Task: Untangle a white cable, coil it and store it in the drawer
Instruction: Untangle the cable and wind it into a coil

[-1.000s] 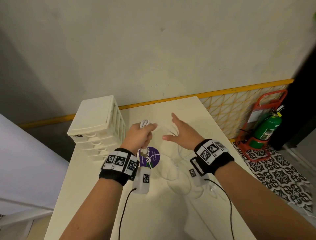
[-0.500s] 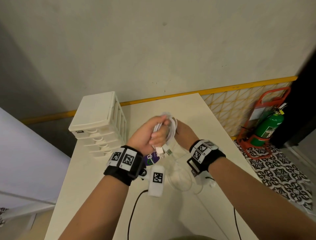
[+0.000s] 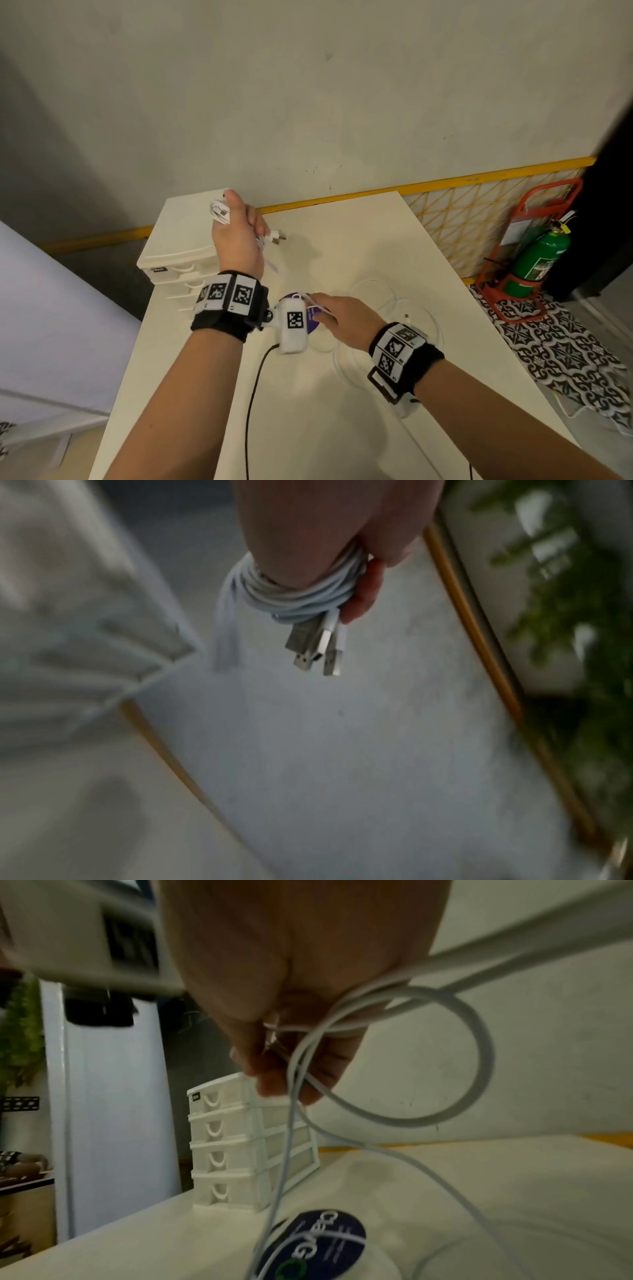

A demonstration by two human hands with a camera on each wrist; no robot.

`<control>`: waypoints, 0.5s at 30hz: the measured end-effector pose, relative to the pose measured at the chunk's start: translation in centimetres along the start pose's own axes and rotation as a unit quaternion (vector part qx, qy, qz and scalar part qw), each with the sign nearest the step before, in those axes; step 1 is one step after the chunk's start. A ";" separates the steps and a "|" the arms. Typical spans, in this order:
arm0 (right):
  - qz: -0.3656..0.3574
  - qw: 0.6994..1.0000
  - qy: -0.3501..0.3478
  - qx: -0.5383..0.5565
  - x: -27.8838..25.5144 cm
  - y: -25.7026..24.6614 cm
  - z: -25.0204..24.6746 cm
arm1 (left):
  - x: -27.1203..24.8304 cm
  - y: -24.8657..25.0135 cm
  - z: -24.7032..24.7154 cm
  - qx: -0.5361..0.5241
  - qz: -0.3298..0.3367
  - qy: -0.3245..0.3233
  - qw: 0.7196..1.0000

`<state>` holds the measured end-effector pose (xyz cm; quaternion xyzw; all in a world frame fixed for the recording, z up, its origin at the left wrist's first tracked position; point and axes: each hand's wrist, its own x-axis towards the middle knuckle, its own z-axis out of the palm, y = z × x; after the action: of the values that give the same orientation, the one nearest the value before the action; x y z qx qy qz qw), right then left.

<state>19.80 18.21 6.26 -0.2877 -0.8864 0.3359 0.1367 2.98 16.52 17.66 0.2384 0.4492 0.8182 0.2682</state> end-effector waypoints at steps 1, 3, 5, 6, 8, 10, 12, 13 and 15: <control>-0.026 1.000 0.009 -0.007 0.0 -0.1 -0.3 | 0.2 -0.5 -0.4 0.104 0.030 -0.011 0.994; -0.077 0.995 0.059 -0.028 0.2 -0.4 -1.3 | 0.2 -1.8 -1.4 0.316 0.042 -0.068 0.945; -0.114 0.984 0.125 -0.051 0.5 -0.4 -2.7 | 0.0 -3.5 -2.4 0.468 0.024 -0.164 0.868; -0.127 0.979 0.151 -0.058 0.6 -0.4 -3.5 | -0.3 -4.1 -2.7 0.507 0.017 -0.210 0.836; -0.153 0.967 0.192 -0.067 0.9 -0.4 -4.8 | -1.4 -4.5 -2.7 0.512 -0.012 -0.280 0.812; -0.165 0.957 0.229 -0.067 1.2 -0.5 -5.9 | -2.5 -4.4 -2.3 0.472 -0.059 -0.329 0.816; -0.155 0.954 0.247 -0.064 1.4 -0.6 -6.8 | -3.4 -4.1 -1.8 0.423 -0.115 -0.363 0.822; -0.146 0.954 0.252 -0.066 1.6 -0.4 -7.1 | -3.7 -4.0 -1.6 0.383 -0.152 -0.379 0.828; -0.133 0.955 0.256 -0.075 1.8 -0.1 -7.7 | -4.0 -3.7 -1.1 0.294 -0.222 -0.413 0.833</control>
<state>21.70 23.17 12.07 -0.2533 -0.8745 0.1624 0.3804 6.04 14.91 13.35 0.5160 0.5570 0.3912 0.5200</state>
